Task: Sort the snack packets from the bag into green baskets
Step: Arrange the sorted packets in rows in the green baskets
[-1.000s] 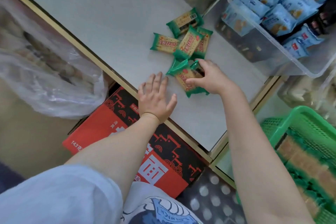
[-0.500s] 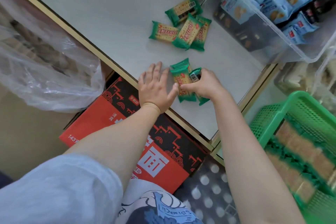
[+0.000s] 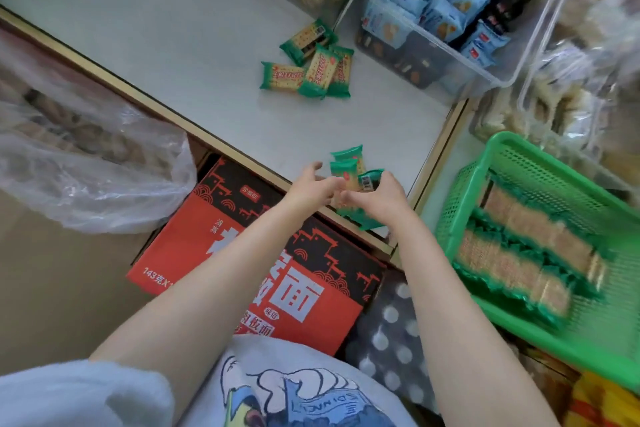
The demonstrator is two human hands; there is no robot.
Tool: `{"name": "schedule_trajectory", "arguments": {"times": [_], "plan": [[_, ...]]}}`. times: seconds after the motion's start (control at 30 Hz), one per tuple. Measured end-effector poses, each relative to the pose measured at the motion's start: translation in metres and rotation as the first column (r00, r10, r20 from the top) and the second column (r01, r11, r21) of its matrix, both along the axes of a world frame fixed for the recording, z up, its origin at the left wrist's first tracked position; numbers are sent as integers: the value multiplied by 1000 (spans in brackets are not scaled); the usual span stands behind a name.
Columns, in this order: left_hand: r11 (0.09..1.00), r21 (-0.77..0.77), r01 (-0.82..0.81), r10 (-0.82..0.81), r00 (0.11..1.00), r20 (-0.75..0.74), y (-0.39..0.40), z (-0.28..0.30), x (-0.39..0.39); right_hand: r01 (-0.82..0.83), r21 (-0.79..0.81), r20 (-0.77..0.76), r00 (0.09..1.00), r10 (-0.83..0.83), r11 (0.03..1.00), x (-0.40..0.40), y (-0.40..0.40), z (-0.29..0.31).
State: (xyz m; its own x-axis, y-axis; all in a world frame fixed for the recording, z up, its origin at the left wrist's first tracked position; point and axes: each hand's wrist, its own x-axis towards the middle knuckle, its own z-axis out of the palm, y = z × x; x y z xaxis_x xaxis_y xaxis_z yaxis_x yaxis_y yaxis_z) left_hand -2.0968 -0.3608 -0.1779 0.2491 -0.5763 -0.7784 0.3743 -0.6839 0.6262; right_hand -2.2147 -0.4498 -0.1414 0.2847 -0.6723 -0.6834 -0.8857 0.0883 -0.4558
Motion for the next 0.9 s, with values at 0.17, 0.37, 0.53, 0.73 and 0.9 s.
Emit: {"name": "schedule_trajectory", "arguments": {"times": [0.17,0.37,0.53,0.73,0.9], "plan": [[966,-253,-49,-9,975,-223,20,38,-8,64,221,313,940,-133,973,-27,11,48],[951,-242,-194,80,907,-413,16,90,-37,281,211,460,816,-349,936,-77,27,72],[980,-165,-115,65,957,-282,-6,108,-74,545,164,550,641,-535,822,-137,34,100],[989,-80,128,-134,988,-74,-40,133,-157,683,225,629,443,-639,695,-184,43,121],[937,-219,273,-299,950,-95,-69,148,-243,703,102,652,487,-581,704,-216,40,110]]}}
